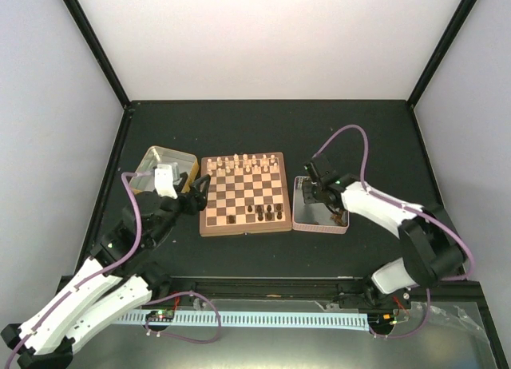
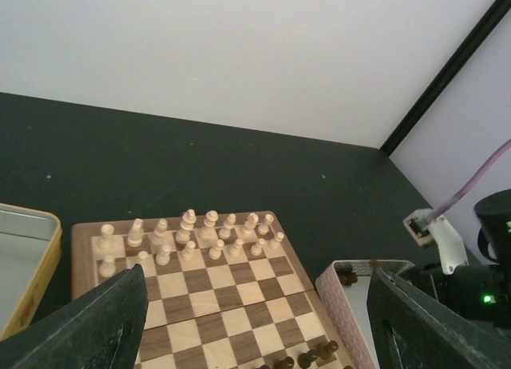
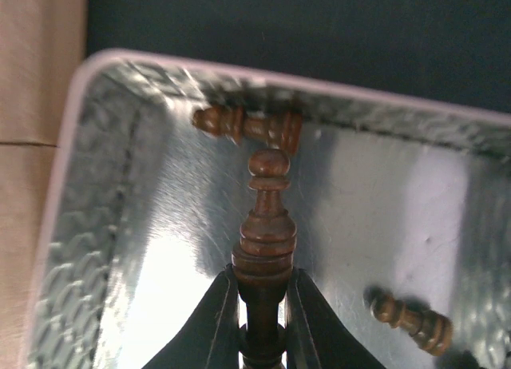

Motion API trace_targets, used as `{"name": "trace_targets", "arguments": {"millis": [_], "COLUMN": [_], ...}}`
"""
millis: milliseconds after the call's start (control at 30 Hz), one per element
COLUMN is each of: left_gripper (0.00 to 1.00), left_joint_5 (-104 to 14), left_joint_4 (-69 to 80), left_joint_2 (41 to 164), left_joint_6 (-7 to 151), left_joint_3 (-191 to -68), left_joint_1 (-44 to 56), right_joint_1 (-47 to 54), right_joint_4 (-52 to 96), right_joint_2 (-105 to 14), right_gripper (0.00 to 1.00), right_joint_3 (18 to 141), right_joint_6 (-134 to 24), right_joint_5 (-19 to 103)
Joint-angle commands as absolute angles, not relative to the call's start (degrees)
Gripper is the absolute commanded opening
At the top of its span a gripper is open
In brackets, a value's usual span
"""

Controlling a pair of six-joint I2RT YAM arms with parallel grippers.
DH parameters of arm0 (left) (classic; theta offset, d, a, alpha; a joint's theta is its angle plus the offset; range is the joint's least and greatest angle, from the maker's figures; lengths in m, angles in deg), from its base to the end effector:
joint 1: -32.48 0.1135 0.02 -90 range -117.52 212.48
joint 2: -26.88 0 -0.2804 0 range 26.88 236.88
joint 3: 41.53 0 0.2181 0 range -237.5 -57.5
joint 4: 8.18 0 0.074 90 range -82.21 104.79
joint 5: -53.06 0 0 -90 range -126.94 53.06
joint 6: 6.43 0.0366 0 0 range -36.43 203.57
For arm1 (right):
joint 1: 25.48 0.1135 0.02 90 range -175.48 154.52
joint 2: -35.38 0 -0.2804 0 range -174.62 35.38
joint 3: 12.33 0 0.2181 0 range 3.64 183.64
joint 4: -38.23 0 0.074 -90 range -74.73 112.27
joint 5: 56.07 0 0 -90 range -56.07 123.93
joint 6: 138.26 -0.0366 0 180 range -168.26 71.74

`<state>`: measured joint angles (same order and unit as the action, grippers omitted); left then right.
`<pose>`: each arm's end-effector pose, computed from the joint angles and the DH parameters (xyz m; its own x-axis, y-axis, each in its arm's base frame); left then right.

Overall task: Set up the chess pieces on the board
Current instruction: Pick up the chess piece from the storage box.

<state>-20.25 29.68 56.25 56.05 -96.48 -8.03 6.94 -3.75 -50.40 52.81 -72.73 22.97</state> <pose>0.0668 -0.0433 0.3220 -0.3323 -0.2982 -0.8948 0.2879 0.8714 -0.3973 0.2182 0.1303 0.2186 -0.8697 -0.0706 -0.4885 -0.1014 0.9942 0.0368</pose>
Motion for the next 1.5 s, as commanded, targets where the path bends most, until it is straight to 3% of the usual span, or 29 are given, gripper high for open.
{"name": "trace_targets", "arguments": {"millis": [0, 367, 767, 867, 1033, 1367, 1467], "left_gripper": [0.77, 0.81, 0.81, 0.76, 0.58, 0.32, 0.29], "left_joint_5": [-25.86, -47.49, -66.85, -71.16, -77.47, -79.48, -79.83], "left_joint_4": [26.24, 26.44, 23.13, 24.00, 23.56, 23.45, 24.48], "left_joint_2": [58.35, 69.15, 78.61, 81.20, 84.01, 85.02, 85.41], "left_joint_6": [54.12, 52.95, 45.29, 44.94, 44.49, 44.91, 45.85], "left_joint_3": [-97.90, -107.80, -114.05, -114.79, -114.74, -114.29, -114.32], "left_joint_1": [-7.79, -7.59, -6.17, -5.69, -5.03, -4.22, -4.24], "right_joint_1": [6.60, 8.23, 14.39, 15.43, 16.15, 16.32, 16.35], "right_joint_4": [4.12, 18.80, 17.91, 16.01, 14.33, 12.33, 12.26], "right_joint_2": [-42.65, -23.34, -22.07, -22.97, -23.96, -24.65, -24.82], "right_gripper": [0.14, 0.16, 0.16, 0.15, 0.15, 0.14, 0.13], "right_joint_3": [50.34, 44.52, 49.52, 51.00, 52.20, 53.23, 53.43], "right_joint_6": [-67.77, -62.55, -55.64, -53.76, -52.02, -50.65, -50.71], "right_joint_5": [25.86, 57.12, 71.92, 74.33, 77.14, 77.71, 77.53]}}
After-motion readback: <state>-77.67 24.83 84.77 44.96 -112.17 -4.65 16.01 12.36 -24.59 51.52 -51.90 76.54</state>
